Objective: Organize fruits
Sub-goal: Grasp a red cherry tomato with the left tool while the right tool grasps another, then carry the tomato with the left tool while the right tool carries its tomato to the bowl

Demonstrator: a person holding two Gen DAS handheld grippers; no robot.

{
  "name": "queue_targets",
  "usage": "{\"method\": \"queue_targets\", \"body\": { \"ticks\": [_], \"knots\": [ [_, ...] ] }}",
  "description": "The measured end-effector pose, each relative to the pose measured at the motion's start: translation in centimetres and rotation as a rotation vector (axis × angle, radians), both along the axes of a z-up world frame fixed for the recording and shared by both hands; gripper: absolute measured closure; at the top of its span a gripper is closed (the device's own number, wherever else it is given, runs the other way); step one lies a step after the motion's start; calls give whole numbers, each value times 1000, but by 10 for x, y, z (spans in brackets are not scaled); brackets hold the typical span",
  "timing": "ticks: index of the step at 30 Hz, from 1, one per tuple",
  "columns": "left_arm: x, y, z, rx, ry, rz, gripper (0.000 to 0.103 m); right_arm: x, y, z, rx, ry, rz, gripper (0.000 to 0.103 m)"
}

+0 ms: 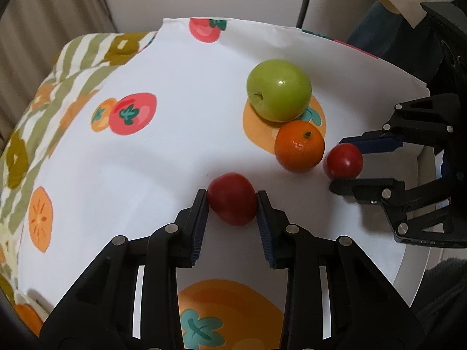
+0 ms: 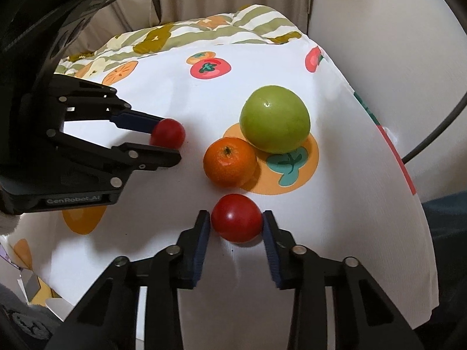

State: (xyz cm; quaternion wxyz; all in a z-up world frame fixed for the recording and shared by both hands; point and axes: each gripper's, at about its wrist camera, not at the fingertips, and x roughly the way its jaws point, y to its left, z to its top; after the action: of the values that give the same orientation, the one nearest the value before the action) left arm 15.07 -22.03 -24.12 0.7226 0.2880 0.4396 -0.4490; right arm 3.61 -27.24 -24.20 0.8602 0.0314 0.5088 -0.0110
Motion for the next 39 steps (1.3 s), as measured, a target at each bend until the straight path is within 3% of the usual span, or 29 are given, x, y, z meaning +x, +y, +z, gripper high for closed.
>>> {"method": "queue_targets", "body": {
  "ticks": [10, 20, 30, 39],
  "knots": [
    [-10, 19, 17, -21, -16, 95, 66, 2, 9, 14, -1, -30, 66, 71],
    [-21, 58, 49, -66, -49, 238, 66, 5, 29, 47, 10, -104, 162, 71],
    [-23, 131, 88, -105, -85, 422, 66, 28, 79, 84, 48, -167, 313, 71],
    [-9, 226, 110, -123, -109, 648, 66, 57, 151, 107, 70, -198, 481, 71]
  ]
}}
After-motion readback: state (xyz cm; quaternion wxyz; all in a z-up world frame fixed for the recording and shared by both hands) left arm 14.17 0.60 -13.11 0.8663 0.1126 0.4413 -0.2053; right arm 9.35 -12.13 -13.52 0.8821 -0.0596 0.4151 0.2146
